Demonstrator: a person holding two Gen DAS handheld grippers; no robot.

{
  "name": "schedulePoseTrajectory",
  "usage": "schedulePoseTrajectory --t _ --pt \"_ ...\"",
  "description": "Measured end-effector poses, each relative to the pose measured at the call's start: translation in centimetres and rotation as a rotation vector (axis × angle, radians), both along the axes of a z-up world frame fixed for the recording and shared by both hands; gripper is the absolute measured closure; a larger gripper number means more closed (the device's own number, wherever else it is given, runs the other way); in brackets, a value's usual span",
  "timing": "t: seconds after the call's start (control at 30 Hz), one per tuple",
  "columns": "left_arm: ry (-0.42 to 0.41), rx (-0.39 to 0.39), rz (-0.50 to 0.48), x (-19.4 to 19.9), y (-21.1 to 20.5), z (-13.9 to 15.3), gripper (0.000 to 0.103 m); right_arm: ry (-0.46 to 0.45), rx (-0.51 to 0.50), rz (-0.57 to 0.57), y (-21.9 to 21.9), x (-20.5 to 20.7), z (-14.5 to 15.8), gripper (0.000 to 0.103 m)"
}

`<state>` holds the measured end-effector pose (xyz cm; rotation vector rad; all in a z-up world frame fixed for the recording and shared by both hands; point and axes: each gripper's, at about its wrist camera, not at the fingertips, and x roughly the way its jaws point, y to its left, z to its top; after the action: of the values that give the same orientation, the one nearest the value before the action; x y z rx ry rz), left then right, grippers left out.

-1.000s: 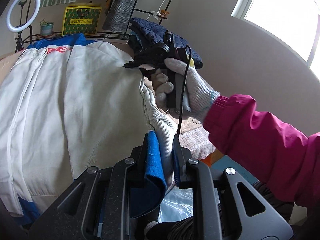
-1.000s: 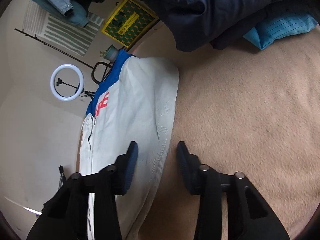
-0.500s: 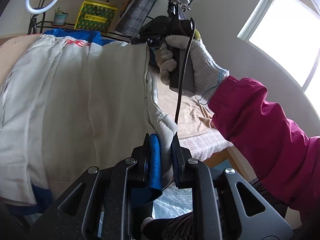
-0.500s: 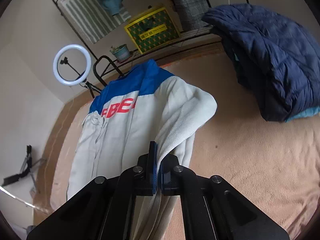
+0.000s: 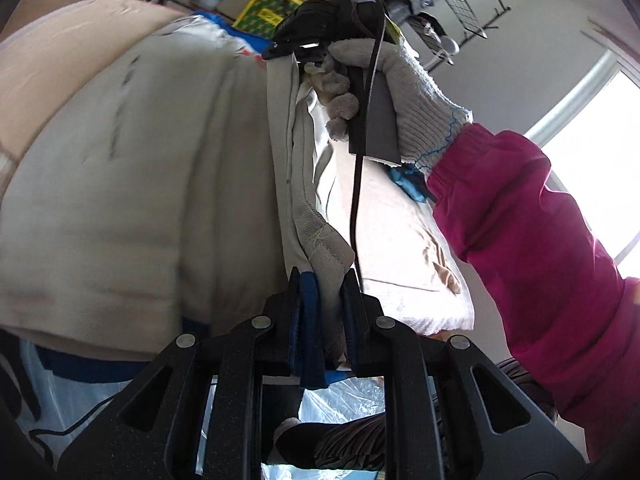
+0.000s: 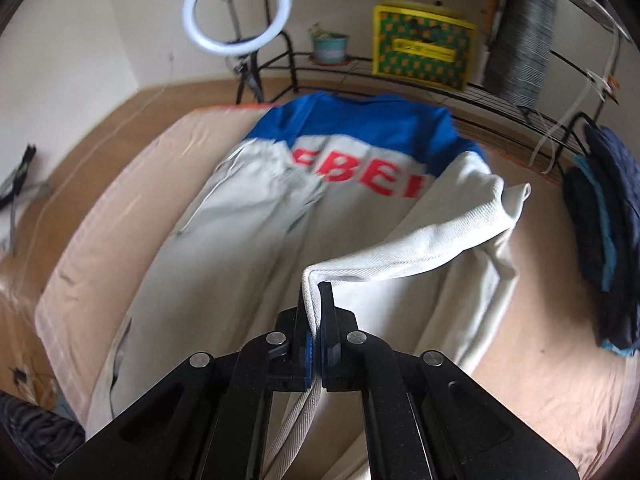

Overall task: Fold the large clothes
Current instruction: 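Lift the hem with both tools and fold it up onto the collar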

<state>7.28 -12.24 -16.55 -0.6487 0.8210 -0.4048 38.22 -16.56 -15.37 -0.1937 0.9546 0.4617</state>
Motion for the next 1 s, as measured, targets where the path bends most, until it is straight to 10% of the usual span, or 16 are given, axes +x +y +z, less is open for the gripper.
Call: schedulePoseTrajectory --t 0.23,0.43,0.7,0.83,0.9,1.0 --pt "0.099 -0.018 0.029 -0.5 1.6 -2.5 0.087 0.096 -0.105 0.077 4.8 0.1 -4.7 0.097" --pt "0.11 -0.019 0.026 -0.5 1.9 -2.9 0.085 0.146 0.09 0.194 1.0 -1.8 0.3 0.095" --pt "0.116 -0.009 0.016 0.5 1.7 -2.8 0.085 0.09 0.03 -0.072 -3.6 4.2 1.6 0.064" --pt "0.116 -0.006 0.009 0.8 1.5 -2.8 0.085 0.086 -0.094 -0.162 -2.2 6.9 -1.1 0.065" --pt "0.122 -0.012 0.005 1.4 1.4 -3.0 0.085 0.104 -0.094 -0.175 -2.3 7.8 -1.9 0.097" --pt "0.124 -0.016 -0.002 1.7 1.4 -3.0 0.085 0.086 -0.075 -0.151 -2.7 7.3 -1.0 0.102"
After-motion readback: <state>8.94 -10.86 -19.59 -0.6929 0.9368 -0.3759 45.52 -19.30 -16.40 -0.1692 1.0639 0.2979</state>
